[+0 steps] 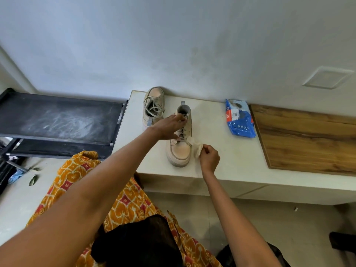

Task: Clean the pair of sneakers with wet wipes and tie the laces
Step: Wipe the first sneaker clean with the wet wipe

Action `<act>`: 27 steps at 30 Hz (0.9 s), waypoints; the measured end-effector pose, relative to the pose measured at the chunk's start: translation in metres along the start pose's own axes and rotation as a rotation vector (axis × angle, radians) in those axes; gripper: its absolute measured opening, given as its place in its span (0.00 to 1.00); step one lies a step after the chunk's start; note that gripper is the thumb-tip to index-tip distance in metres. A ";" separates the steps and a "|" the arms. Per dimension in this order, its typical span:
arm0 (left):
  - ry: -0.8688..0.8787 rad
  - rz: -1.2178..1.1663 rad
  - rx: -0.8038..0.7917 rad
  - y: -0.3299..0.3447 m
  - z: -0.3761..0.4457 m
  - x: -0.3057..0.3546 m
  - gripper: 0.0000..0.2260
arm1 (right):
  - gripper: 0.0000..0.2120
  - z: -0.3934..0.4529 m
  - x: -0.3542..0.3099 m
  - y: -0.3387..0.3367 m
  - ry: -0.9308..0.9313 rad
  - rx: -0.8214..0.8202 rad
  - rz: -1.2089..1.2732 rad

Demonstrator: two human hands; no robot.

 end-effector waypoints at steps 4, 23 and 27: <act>0.064 0.132 0.037 -0.015 0.001 0.004 0.28 | 0.10 0.002 -0.004 0.013 0.008 -0.066 0.069; -0.068 -0.114 0.159 -0.027 0.031 -0.015 0.09 | 0.10 0.015 -0.002 0.026 0.016 -0.222 0.172; -0.077 -0.096 0.130 -0.021 0.040 -0.016 0.06 | 0.11 -0.015 0.011 0.007 -0.031 -0.183 0.170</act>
Point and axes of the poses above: each hand's wrist, its own z-axis towards the middle knuckle, its own y-axis out of the palm, x = y × z, the point moved 9 cm from there along z, towards the middle knuckle, and after that the axes turned 4 degrees about x, right-handed, at the moved point
